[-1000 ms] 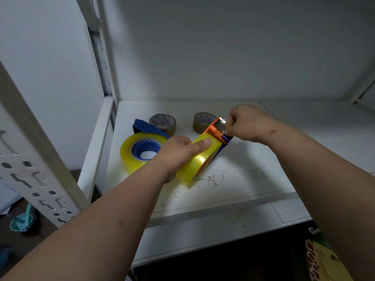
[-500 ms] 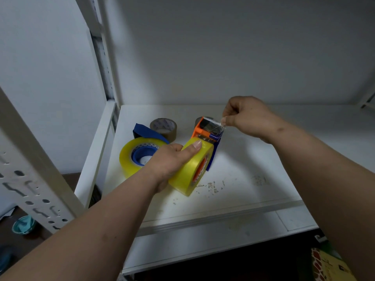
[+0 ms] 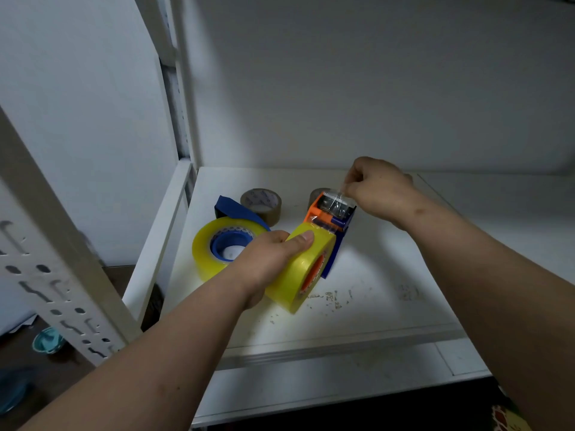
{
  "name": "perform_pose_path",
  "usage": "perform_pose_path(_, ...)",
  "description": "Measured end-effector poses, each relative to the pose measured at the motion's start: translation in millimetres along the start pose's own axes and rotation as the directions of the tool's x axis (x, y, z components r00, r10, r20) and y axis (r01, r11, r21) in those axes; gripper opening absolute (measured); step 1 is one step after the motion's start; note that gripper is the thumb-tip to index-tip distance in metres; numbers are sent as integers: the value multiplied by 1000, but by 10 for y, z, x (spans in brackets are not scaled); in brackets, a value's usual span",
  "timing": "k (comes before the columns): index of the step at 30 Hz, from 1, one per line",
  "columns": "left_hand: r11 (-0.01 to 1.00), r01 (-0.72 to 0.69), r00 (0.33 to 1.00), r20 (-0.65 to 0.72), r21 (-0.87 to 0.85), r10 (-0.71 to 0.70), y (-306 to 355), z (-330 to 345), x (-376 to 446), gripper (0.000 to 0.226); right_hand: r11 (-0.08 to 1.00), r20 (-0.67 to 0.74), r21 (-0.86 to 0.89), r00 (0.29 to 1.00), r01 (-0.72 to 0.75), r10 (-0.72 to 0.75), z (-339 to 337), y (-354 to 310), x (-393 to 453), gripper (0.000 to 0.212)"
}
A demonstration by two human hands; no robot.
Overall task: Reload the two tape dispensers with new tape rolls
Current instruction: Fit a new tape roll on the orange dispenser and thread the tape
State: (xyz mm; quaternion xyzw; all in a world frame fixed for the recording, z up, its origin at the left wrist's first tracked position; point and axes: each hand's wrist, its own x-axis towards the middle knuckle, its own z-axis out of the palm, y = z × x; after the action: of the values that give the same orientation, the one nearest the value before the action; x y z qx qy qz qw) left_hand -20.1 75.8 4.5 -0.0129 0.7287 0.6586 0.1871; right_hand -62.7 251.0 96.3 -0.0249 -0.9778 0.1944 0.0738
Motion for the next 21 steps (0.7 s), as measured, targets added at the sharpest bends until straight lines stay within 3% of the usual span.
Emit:
perform_pose_path(3, 1000, -8, 1000, -4, -4, 8, 2, 1, -7, 45, 1000, 23, 25, 1000, 10, -11, -44, -46, 17, 3)
perform_pose_path(7, 998, -55, 994, -96, -14, 53, -28, 90, -27, 70, 993, 49, 107, 997, 59, -65, -117, -75, 43, 5)
perform_pose_path(12, 993, -108, 983, -156, -57, 98, -41, 156, -23, 68, 953, 30, 290, 995, 85, -97, -169, 25, 18, 4)
perform_pose_path(15, 992, -87, 987, -142, -88, 74, -37, 157, -3, 88, 939, 1, 328, 993, 107, -114, -162, 32, 19, 4)
perform_pose_path(17, 992, -80, 991, -113, -100, 69, -36, 165, -19, 88, 932, -30, 338, 992, 128, -125, -153, 19, 17, 3)
perform_pose_path(19, 993, -63, 996, -71, -103, 56, -73, 151, -1, 80, 935, -52, 320, 988, 151, -142, -140, 12, 15, 3)
perform_pose_path(21, 985, -44, 998, -42, -165, 38, -111, 120, 7, 37, 943, -60, 285, 985, 173, -163, -127, 8, 20, 7)
